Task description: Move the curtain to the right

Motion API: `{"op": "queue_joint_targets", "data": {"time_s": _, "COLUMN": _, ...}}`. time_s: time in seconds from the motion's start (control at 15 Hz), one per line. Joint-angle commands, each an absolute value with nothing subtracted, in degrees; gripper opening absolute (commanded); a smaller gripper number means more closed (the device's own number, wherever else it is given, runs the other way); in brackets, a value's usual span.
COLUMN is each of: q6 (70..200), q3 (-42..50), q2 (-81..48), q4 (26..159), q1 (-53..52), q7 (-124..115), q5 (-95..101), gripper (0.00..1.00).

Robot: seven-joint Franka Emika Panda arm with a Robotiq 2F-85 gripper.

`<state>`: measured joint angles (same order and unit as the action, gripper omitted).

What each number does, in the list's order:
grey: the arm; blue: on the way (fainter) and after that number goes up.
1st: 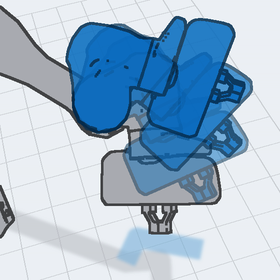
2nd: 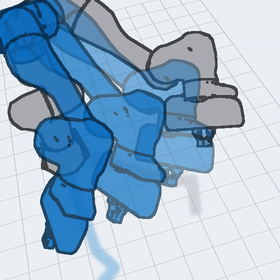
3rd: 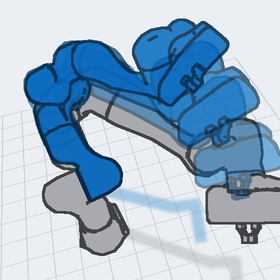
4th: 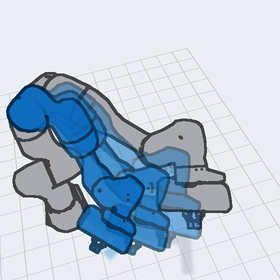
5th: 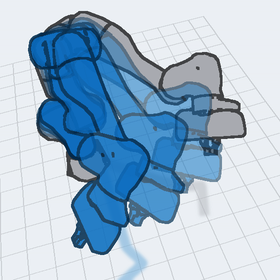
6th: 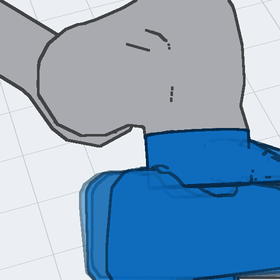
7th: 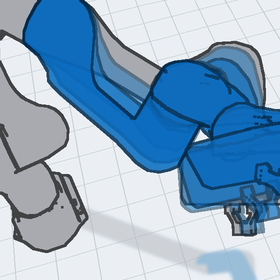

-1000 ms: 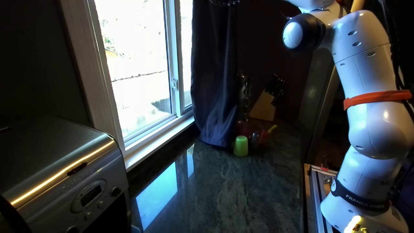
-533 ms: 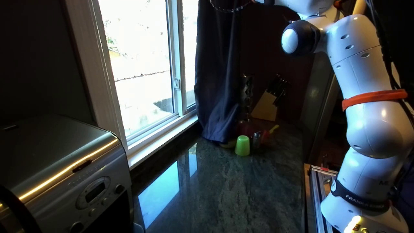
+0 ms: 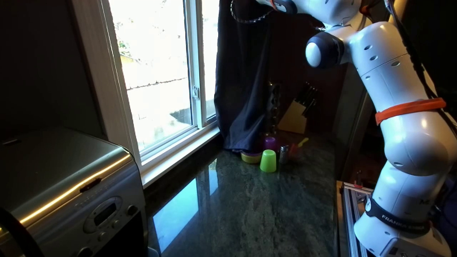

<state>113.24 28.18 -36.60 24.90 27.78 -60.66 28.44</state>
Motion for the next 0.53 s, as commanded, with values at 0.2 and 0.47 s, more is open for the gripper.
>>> {"op": "queue_joint_targets", "data": {"time_s": 0.2, "q6": 107.65, "q3": 23.82, "q2": -31.68, "q4": 24.34, "q1": 22.64, "q7": -44.30, "q5": 24.46, "gripper": 0.99}}
{"op": "queue_joint_targets", "data": {"time_s": 0.47, "q6": 103.66, "q3": 20.17, "q2": -28.59, "q4": 24.71, "q1": 19.60, "q7": -35.13, "q5": 20.30, "gripper": 1.00}}
